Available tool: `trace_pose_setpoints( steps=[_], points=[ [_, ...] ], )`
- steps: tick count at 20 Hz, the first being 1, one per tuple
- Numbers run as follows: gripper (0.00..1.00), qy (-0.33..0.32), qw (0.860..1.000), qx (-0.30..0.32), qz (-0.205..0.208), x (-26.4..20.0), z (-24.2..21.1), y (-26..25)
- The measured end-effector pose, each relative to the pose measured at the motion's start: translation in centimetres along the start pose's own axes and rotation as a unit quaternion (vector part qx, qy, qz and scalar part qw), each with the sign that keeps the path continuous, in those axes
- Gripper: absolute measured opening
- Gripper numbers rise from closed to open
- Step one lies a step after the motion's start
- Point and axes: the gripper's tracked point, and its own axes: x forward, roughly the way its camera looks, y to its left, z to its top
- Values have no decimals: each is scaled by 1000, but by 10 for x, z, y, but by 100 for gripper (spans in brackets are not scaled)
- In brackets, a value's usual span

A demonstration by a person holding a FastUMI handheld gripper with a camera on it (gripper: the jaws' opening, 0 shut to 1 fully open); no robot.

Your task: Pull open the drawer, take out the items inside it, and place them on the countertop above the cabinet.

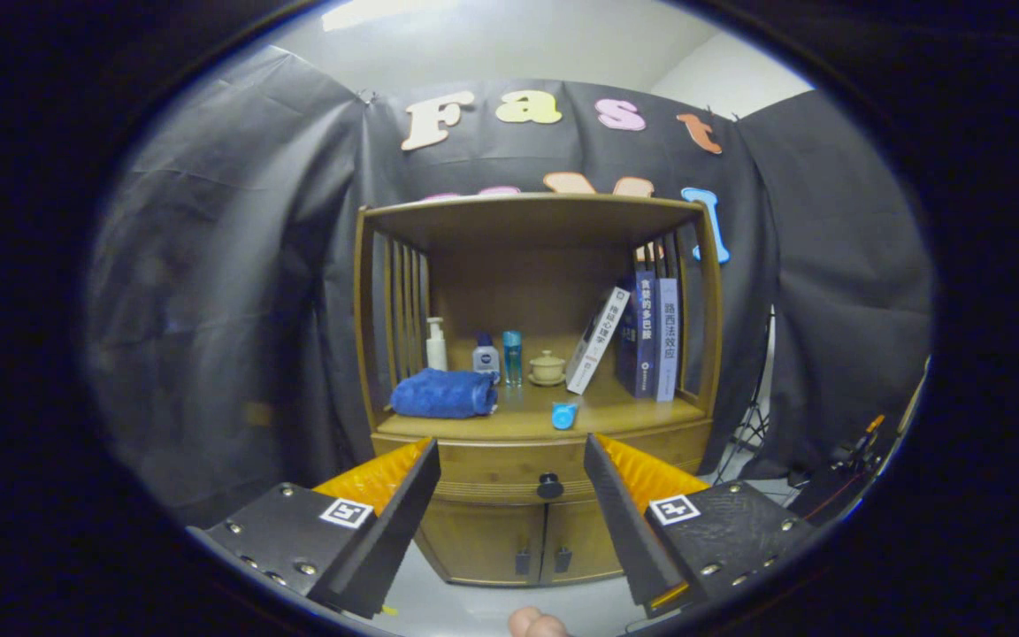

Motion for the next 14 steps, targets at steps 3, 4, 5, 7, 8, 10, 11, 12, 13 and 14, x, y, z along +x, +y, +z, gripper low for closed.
trace_pose_setpoints(
  steps=[3, 4, 5, 7, 8, 10, 11, 12, 13, 14],
  points=[
    [98, -18, 1000, -13, 2, -20, 26, -1],
    [98, -24, 1000, -14, 3, -28, 34, -1],
    [98, -25, 1000, -13, 6, -37, 39, 1],
    [98, -32, 999, -14, 8, -49, 48, -4],
    [98, -35, 999, -17, 5, -53, 51, -7],
    [98, -39, 999, -20, -1, -60, 52, -9],
    [98, -41, 999, -23, -4, -61, 51, -11],
    [98, -44, 999, -26, -8, -62, 51, -12],
    [98, -43, 999, -30, -9, -62, 49, -12],
    [98, -40, 999, -32, -9, -63, 47, -11]
  ],
)
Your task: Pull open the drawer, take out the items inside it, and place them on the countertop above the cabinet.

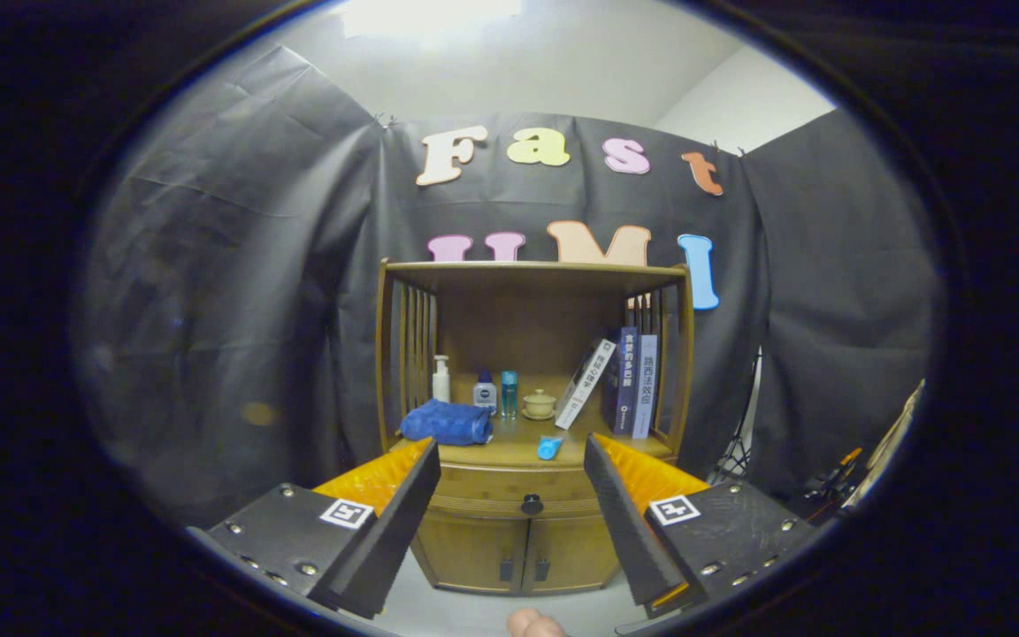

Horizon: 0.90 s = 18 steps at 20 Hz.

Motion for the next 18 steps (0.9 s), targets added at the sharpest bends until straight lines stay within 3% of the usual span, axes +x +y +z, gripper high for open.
trace_pose_setpoints(
  steps=[18],
  points=[
    [98, 30, 999, 8, 31, 5, -41, 29]
  ],
)
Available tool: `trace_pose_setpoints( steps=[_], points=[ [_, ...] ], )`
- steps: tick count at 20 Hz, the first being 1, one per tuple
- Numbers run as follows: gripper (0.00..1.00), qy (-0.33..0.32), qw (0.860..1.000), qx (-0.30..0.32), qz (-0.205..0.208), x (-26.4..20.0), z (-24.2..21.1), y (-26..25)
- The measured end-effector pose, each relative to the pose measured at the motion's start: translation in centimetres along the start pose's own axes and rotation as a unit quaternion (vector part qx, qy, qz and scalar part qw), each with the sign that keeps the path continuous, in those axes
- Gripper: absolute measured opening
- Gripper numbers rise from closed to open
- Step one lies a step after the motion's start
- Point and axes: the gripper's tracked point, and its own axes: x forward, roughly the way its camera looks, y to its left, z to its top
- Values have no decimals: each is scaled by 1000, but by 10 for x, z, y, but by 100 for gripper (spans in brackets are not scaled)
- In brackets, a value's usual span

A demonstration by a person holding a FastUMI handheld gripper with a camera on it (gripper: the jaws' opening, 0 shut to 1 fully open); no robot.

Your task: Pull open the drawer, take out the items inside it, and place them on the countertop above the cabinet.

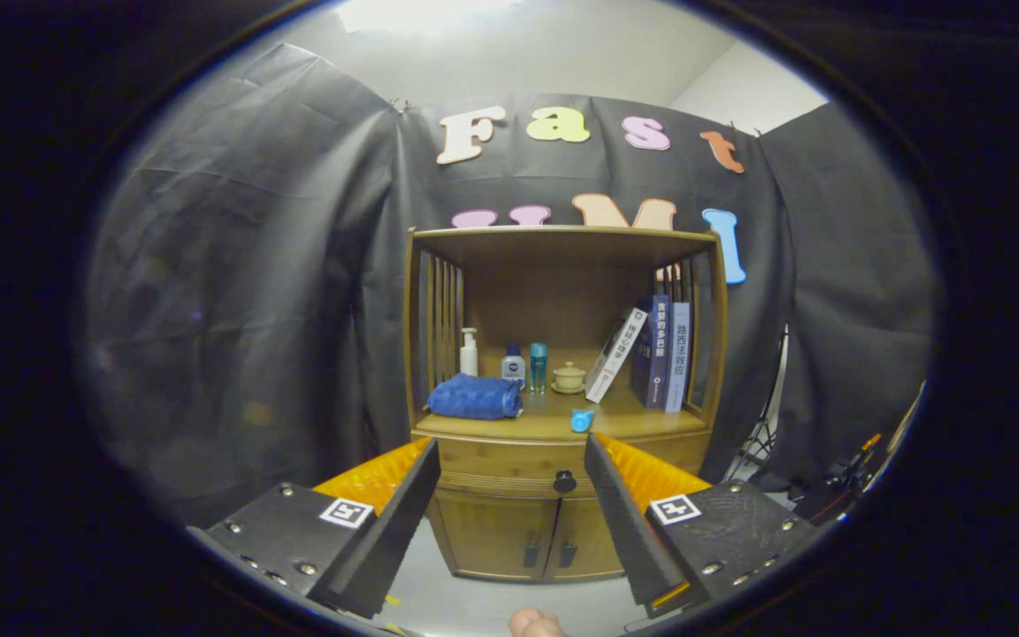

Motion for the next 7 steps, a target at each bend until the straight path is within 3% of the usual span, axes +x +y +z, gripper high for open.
trace_pose_setpoints(
  steps=[7],
  points=[
    [98, 11, 1000, 19, -9, 2, -10, -9]
  ],
)
